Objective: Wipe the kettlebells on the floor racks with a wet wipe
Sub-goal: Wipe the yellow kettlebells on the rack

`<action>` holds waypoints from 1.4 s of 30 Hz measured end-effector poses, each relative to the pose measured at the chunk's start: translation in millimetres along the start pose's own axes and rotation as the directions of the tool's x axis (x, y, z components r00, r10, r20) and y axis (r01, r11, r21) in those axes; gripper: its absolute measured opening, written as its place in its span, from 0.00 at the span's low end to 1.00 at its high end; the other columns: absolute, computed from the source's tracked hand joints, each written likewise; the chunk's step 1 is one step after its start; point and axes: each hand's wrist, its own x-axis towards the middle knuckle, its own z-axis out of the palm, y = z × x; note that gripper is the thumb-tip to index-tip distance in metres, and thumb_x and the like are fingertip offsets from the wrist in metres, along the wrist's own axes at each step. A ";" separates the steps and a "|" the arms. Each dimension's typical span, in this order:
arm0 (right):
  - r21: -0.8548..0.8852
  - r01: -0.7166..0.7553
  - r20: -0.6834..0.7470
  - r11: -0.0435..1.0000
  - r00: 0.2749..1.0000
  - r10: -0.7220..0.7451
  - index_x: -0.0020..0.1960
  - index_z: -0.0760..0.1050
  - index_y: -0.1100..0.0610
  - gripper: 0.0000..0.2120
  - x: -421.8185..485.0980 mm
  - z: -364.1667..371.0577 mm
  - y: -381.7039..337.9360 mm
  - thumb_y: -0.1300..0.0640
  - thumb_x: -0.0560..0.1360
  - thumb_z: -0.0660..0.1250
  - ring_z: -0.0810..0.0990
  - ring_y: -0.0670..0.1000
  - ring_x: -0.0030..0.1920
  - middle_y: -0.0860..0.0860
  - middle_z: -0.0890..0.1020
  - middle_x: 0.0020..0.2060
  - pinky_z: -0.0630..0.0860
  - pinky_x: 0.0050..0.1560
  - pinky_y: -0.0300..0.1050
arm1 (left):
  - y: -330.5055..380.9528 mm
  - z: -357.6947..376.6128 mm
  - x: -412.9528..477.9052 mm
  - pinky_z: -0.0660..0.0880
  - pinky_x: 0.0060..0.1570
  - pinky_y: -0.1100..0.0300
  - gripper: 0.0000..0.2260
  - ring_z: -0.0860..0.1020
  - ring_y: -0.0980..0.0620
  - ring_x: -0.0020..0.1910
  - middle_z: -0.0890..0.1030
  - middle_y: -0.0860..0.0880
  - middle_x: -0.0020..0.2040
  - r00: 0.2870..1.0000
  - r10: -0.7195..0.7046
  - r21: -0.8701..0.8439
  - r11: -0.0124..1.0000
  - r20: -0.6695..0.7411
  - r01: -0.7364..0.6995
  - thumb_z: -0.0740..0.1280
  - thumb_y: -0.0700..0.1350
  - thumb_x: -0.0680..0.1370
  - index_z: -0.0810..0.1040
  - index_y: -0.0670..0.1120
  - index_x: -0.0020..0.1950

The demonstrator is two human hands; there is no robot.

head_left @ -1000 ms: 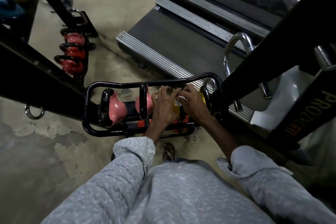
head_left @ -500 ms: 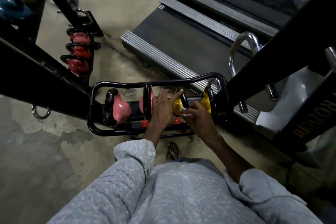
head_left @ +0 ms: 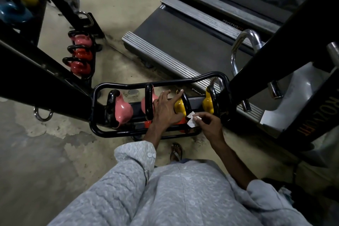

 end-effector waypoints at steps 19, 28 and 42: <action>-0.199 -0.164 0.145 0.966 0.970 0.194 0.45 0.85 0.60 0.11 41.7 20.5 -28.8 0.61 0.81 0.65 0.80 0.40 0.33 0.52 0.85 0.35 0.73 0.36 0.34 | 0.7 5.9 -1.4 0.58 0.72 0.44 0.47 0.58 0.42 0.78 0.62 0.41 0.77 1.000 -0.002 0.116 0.993 -0.028 0.006 0.75 0.67 0.66 0.57 0.63 0.80; -0.157 -0.225 0.238 0.961 0.936 0.259 0.54 0.83 0.66 0.09 34.0 6.1 -35.7 0.65 0.80 0.64 0.81 0.50 0.42 0.58 0.85 0.42 0.77 0.47 0.44 | 5.4 4.6 -1.6 0.59 0.71 0.46 0.46 0.59 0.44 0.76 0.63 0.42 0.76 0.998 0.012 0.171 0.985 -0.069 0.000 0.75 0.67 0.66 0.58 0.63 0.80; -0.245 0.019 -0.191 0.969 0.979 -0.067 0.50 0.83 0.56 0.05 38.2 -45.8 -65.6 0.63 0.76 0.69 0.81 0.47 0.42 0.49 0.84 0.42 0.73 0.44 0.35 | 20.6 14.3 -5.6 0.59 0.71 0.40 0.45 0.59 0.39 0.77 0.63 0.40 0.77 0.983 0.154 0.225 0.966 -0.094 -0.130 0.77 0.62 0.65 0.64 0.53 0.79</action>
